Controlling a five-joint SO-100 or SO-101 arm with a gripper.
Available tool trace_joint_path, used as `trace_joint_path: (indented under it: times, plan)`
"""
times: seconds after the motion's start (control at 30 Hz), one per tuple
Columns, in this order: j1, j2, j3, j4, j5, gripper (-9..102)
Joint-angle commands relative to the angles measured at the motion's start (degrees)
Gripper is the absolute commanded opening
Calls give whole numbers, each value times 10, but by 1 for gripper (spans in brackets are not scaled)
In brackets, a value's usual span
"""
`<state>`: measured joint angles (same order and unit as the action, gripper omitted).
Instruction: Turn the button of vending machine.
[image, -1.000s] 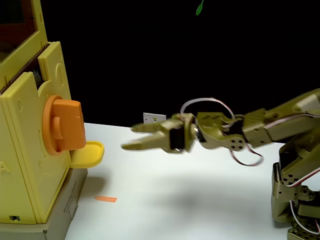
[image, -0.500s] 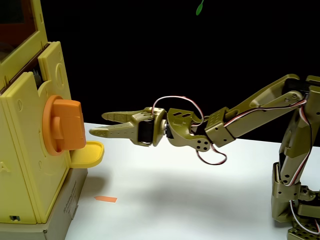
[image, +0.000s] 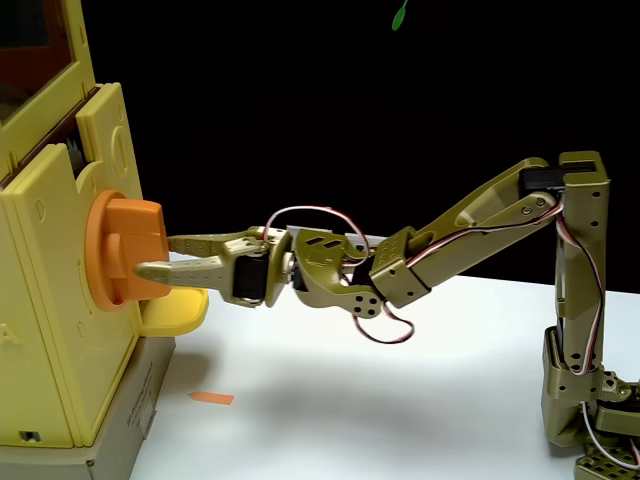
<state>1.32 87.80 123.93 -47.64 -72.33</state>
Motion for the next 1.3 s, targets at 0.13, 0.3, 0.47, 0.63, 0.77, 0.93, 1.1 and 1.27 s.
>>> trace_joint_path:
  times: [0.13, 0.3, 0.47, 0.63, 0.77, 0.93, 1.1, 1.27]
  plan:
    - [-7, -19, -67, -10, -6, 31]
    - [-6, -28, -76, -11, -18, 22]
    - [-12, -33, -75, -11, -33, 12]
    - [-15, -35, -75, -11, -43, 9]
    - [-17, -36, -75, -10, -45, 4]
    - [-18, -36, -75, -10, -49, -1]
    - [-18, -36, -74, -8, -49, -1]
    - [-18, -33, -72, -8, -38, -1]
